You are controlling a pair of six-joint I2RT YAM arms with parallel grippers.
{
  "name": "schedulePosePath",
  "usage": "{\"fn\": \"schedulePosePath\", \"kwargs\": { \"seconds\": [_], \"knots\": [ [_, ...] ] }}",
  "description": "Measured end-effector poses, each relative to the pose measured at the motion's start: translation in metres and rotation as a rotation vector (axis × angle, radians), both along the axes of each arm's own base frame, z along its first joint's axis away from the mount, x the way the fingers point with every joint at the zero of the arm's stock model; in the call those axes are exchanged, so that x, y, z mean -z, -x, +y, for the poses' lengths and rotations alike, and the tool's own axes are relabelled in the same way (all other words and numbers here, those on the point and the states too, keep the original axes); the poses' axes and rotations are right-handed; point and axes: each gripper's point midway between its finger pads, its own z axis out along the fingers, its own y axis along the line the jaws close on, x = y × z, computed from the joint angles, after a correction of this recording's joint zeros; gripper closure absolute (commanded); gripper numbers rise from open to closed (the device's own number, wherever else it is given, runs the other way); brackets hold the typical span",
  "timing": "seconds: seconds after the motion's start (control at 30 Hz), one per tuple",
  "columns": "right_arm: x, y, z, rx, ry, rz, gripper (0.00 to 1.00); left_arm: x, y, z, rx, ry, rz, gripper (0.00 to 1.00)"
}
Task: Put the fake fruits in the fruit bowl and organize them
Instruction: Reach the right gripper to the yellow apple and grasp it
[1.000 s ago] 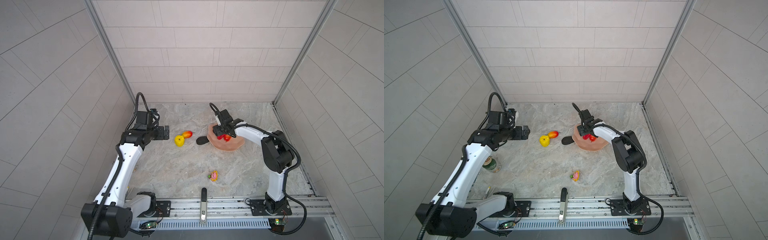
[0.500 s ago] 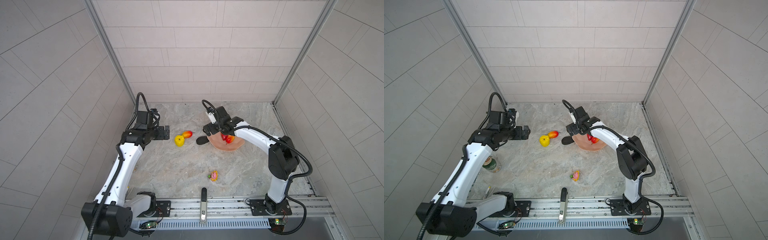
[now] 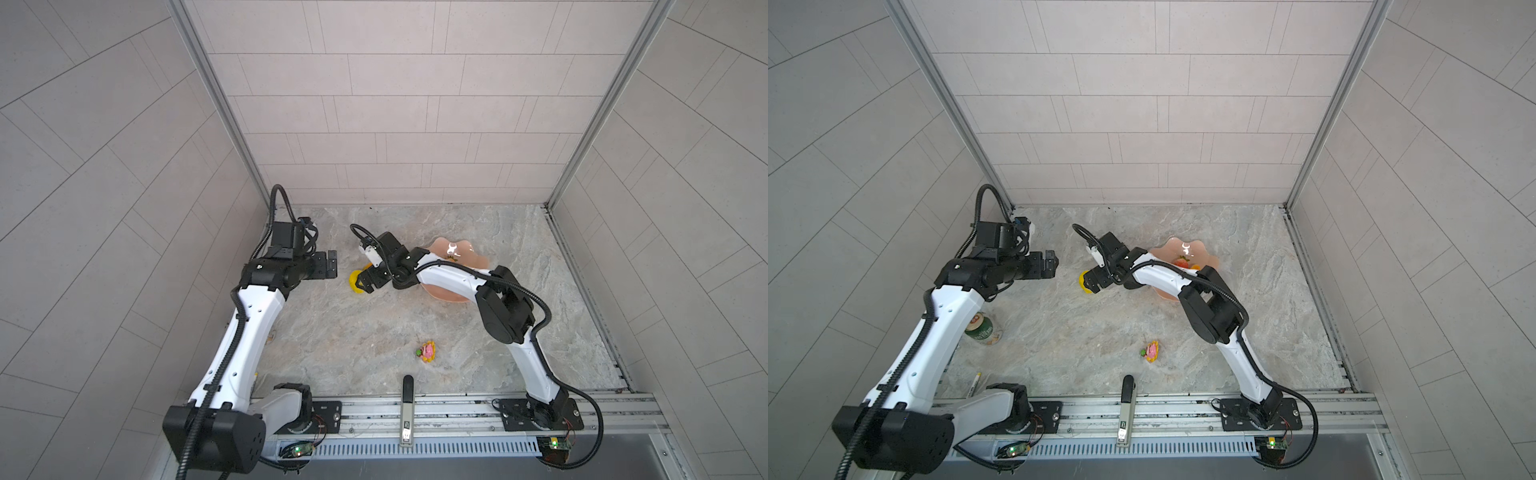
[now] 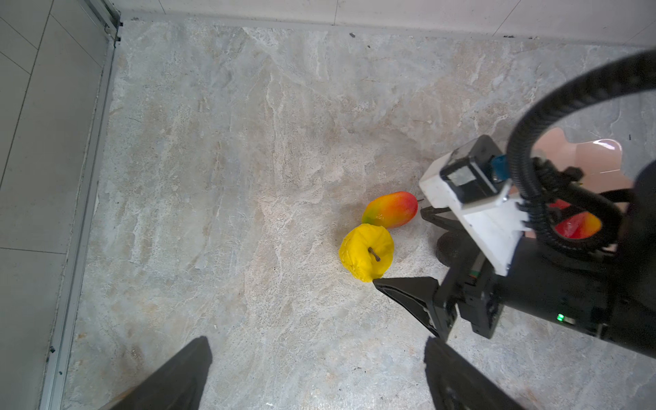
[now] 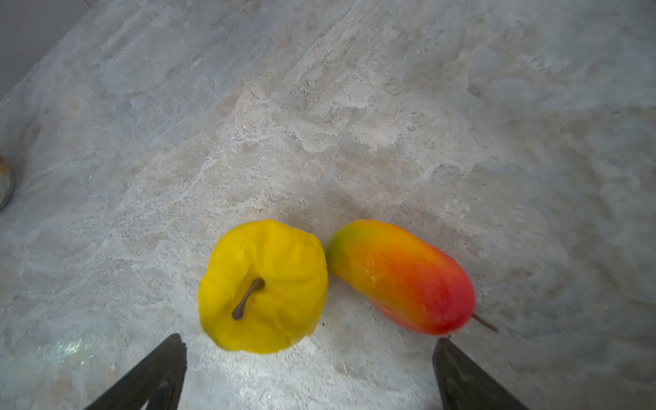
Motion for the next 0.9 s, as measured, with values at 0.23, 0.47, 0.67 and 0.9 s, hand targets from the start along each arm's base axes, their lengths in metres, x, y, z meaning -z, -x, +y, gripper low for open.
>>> {"fn": "schedulePosePath", "kwargs": {
  "seconds": [0.23,0.47,0.67,0.9],
  "knots": [
    [-0.015,-0.001,0.03,-0.016,-0.069,0.003,0.07,-0.001,0.0,0.001,-0.005,-0.005,-0.003,0.0],
    [-0.006,0.003,0.045,-0.037,-0.083,0.028,0.11,-0.003,0.001,0.002,-0.008,-0.006,-0.012,0.0],
    [0.02,0.01,0.043,-0.04,-0.039,0.079,0.16,-0.002,0.002,0.002,-0.008,-0.007,-0.008,0.0],
    [0.027,0.011,0.041,-0.034,-0.019,0.094,0.5,-0.001,0.002,0.003,-0.01,-0.006,-0.008,0.0]
  ]
}}
